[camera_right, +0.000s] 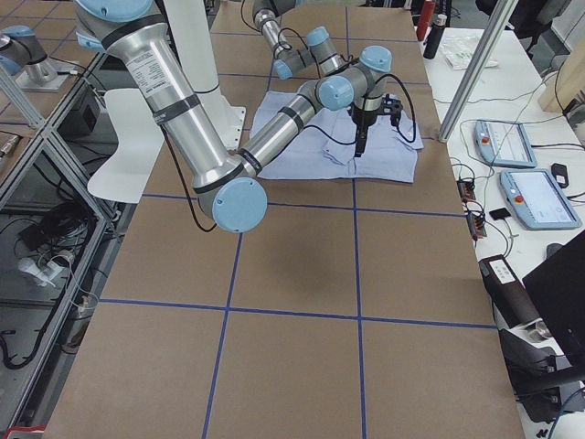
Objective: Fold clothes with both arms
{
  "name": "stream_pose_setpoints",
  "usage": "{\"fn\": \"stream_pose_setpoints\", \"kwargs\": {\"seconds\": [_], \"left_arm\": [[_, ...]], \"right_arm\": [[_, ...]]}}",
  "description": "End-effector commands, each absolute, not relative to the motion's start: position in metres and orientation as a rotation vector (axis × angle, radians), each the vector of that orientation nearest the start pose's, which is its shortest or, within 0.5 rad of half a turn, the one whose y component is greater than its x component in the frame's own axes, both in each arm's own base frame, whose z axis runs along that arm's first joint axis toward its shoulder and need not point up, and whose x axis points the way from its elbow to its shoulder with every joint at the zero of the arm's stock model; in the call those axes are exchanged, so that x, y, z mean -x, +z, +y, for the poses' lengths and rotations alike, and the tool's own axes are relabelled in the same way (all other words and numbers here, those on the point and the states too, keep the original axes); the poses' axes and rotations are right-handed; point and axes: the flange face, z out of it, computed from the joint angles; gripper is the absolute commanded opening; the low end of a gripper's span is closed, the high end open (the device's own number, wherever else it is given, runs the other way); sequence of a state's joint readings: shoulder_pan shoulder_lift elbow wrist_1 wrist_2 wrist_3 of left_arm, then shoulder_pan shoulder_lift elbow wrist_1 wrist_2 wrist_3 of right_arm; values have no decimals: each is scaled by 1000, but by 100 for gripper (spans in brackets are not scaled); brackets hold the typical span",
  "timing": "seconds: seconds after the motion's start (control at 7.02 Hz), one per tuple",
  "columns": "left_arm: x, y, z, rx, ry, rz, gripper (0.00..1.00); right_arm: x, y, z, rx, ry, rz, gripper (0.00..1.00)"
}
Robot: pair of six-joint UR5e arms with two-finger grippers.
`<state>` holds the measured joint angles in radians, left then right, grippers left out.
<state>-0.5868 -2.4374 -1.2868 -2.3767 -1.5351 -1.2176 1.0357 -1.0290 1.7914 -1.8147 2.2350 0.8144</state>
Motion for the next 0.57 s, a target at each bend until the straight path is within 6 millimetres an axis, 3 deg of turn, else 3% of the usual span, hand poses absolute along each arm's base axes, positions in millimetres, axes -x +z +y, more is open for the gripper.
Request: {"fn": "stream_pose_setpoints", "kwargs": {"seconds": [0.0,0.28,0.43], "left_arm": [[-539,179,-597,-691,-287,1172,0],[-513,218,-648,-700,-348,1093,0],[-505,224,-667,-702,-370,1064,0]], "right_arm": [[259,275,-577,16,91,-818,99],[259,271,-578,12,91,-821,99],[258,270,-578,10,91,-822,99]]}}
